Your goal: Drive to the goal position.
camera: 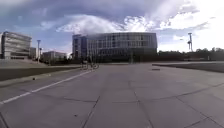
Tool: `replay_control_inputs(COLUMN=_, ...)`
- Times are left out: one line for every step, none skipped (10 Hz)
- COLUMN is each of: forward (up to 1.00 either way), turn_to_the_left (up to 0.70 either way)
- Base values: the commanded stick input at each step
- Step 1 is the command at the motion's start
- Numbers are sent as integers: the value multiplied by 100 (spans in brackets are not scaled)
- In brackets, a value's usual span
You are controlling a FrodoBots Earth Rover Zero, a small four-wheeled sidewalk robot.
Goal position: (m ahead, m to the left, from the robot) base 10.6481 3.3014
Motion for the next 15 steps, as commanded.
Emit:
replay_control_inputs(forward=70, turn_to_the_left=-14)
replay_control_inputs(forward=70, turn_to_the_left=-14)
replay_control_inputs(forward=70, turn_to_the_left=-14)
replay_control_inputs(forward=70, turn_to_the_left=-14)
replay_control_inputs(forward=70, turn_to_the_left=-5)
replay_control_inputs(forward=70, turn_to_the_left=0)
replay_control_inputs(forward=70, turn_to_the_left=0)
replay_control_inputs(forward=70, turn_to_the_left=0)
replay_control_inputs(forward=70, turn_to_the_left=0)
replay_control_inputs(forward=70, turn_to_the_left=0)
replay_control_inputs(forward=70, turn_to_the_left=0)
replay_control_inputs(forward=70, turn_to_the_left=0)
replay_control_inputs(forward=70, turn_to_the_left=0)
replay_control_inputs(forward=70, turn_to_the_left=0)
replay_control_inputs(forward=70, turn_to_the_left=0)
